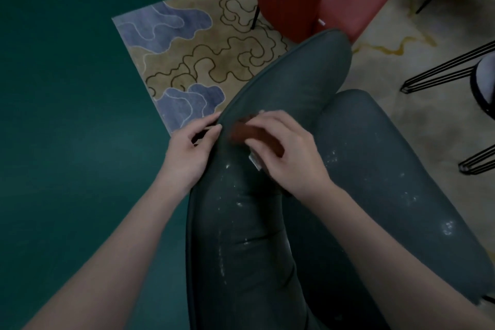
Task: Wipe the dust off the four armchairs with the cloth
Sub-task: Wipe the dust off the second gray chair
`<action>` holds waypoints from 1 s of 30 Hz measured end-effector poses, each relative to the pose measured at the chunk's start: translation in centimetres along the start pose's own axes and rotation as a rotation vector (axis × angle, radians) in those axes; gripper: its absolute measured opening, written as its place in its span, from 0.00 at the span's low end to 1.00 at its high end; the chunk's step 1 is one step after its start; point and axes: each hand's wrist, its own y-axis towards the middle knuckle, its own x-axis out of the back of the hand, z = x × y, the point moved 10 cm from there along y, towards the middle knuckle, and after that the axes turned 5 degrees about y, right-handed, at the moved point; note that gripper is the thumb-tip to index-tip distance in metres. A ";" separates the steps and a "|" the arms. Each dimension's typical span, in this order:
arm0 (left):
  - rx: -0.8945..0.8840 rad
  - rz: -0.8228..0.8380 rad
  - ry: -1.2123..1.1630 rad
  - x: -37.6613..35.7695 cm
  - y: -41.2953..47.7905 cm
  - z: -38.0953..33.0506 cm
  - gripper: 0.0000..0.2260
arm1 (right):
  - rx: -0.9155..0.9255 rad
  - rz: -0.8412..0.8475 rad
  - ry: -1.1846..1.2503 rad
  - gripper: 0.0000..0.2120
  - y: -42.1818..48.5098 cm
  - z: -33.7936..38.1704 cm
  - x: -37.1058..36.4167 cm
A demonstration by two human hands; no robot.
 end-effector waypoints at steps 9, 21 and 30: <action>-0.027 -0.016 0.096 -0.2 1.0 -1.1 0.10 | -0.027 -0.309 0.083 0.10 -2.7 -0.5 1.3; -0.167 0.019 0.419 -3.3 3.6 -4.6 0.17 | -0.314 -0.657 0.136 0.08 -3.0 -6.7 3.4; -0.193 0.003 0.402 -3.1 3.5 -4.8 0.16 | 0.019 -0.295 0.074 0.11 -1.1 -3.6 1.3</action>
